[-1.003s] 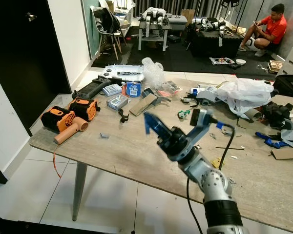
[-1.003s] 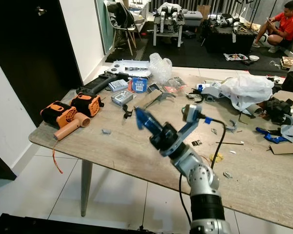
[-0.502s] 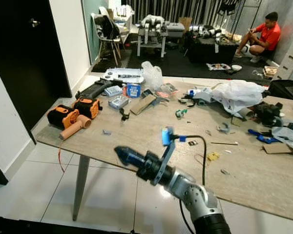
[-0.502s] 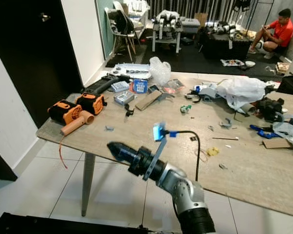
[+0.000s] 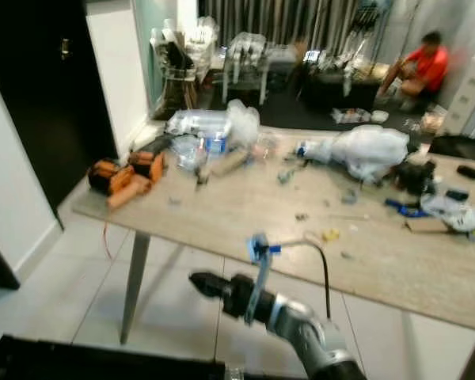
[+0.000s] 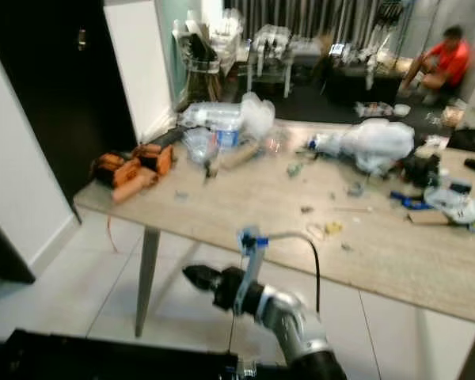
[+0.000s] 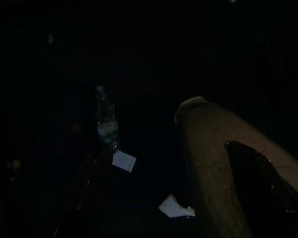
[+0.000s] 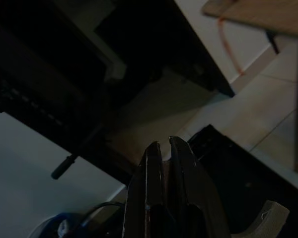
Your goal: Picking trash to rubbish bin
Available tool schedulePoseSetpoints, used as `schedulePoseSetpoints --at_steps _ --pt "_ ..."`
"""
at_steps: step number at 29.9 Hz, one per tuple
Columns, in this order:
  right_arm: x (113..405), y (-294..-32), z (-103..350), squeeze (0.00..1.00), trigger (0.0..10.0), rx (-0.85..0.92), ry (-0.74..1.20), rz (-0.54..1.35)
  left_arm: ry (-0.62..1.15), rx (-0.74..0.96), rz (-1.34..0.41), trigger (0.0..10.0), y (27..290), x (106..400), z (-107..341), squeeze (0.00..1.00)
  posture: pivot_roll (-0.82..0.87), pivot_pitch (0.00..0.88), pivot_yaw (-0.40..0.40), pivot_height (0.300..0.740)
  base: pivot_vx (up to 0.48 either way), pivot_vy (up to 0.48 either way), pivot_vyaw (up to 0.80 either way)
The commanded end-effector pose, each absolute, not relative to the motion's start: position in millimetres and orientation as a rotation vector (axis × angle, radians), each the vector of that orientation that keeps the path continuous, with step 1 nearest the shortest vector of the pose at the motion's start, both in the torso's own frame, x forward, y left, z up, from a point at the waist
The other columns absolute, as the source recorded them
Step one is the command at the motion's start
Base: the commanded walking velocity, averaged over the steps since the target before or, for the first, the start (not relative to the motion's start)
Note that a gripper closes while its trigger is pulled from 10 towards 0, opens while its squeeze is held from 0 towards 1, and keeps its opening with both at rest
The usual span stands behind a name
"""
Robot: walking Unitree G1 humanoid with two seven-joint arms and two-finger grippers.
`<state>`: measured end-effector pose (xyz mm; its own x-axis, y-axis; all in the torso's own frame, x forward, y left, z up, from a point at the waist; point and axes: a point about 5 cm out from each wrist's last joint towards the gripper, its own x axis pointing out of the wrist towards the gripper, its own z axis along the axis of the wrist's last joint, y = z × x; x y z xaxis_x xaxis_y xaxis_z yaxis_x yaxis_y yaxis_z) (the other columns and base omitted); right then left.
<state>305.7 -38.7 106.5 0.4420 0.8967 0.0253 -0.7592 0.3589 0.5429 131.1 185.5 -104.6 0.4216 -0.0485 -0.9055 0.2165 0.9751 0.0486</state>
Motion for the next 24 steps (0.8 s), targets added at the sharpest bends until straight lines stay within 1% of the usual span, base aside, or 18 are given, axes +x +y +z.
schedulePoseSetpoints --at_steps 1,2,5,7,8,11,12,13,17,18,20,21,24 --pt "305.6 -43.3 89.4 0.00 10.0 0.473 0.361 1.029 1.230 0.162 -0.186 10.0 183.8 104.5 -113.3 0.00 -0.06 0.093 -0.007 0.740 -0.281 0.000 0.00" --pt "305.6 -43.3 89.4 0.00 10.0 0.473 0.361 1.029 1.230 0.162 -0.186 10.0 183.8 104.5 -113.3 0.00 -0.06 0.093 -0.007 0.740 -0.281 0.000 0.00" --pt "299.7 -54.4 56.4 0.00 10.0 0.383 0.492 0.942 1.232 0.166 -0.193 10.0 182.0 103.9 -113.6 0.00 -0.06 0.096 -0.006 0.740 -0.273 0.000 -0.79" --pt "295.4 -68.0 34.2 0.00 10.0 0.355 0.581 0.835 1.234 0.176 -0.198 10.0 181.8 103.3 -113.8 0.00 -0.06 0.097 -0.006 0.740 0.000 0.000 -0.79" --pt "295.4 -68.0 34.2 0.00 10.0 0.355 0.581 0.835 1.234 0.176 -0.198 10.0 181.8 103.3 -113.8 0.00 -0.06 0.097 -0.006 0.740 0.000 0.000 -0.79" --pt "285.2 -96.0 2.0 0.00 10.0 0.246 0.702 0.643 1.236 0.181 -0.202 10.0 181.6 102.9 -114.0 0.00 -0.06 0.098 -0.006 0.740 0.000 0.000 -0.79" --pt "283.1 -101.3 -2.8 0.00 10.0 0.233 0.720 0.607 1.236 0.181 -0.202 10.0 181.5 102.9 -114.0 0.00 -0.06 0.098 -0.006 0.740 0.000 0.000 -0.79" --pt "283.1 -101.3 -2.8 0.00 10.0 0.233 0.720 0.607 1.236 0.181 -0.202 10.0 181.5 102.9 -114.0 0.00 -0.06 0.098 -0.006 0.740 0.000 0.000 -0.79" --pt "264.0 -139.9 -30.6 0.00 10.0 0.164 0.820 0.378 1.233 0.179 -0.207 10.0 180.5 104.0 -113.8 0.00 -0.07 0.095 -0.004 0.740 0.000 0.000 -0.79" --pt "264.0 -139.9 -30.6 0.00 10.0 0.164 0.820 0.378 1.233 0.179 -0.207 10.0 180.5 104.0 -113.8 0.00 -0.07 0.095 -0.004 0.740 0.000 0.000 -0.79" --pt "247.2 -163.3 -45.7 0.00 10.0 0.137 0.883 0.240 1.229 0.178 -0.210 10.0 179.5 105.2 -113.5 0.00 -0.07 0.093 -0.004 0.740 0.000 0.000 -0.79" --pt "247.2 -163.3 -45.7 0.00 10.0 0.137 0.883 0.240 1.229 0.178 -0.210 10.0 179.5 105.2 -113.5 0.00 -0.07 0.093 -0.004 0.740 0.000 0.000 -0.79" --pt "219.5 -193.7 -63.3 0.00 10.0 0.084 0.967 0.069 1.223 0.177 -0.218 10.0 178.0 107.3 -113.1 0.00 -0.08 0.092 0.001 0.740 0.000 0.000 -0.79"
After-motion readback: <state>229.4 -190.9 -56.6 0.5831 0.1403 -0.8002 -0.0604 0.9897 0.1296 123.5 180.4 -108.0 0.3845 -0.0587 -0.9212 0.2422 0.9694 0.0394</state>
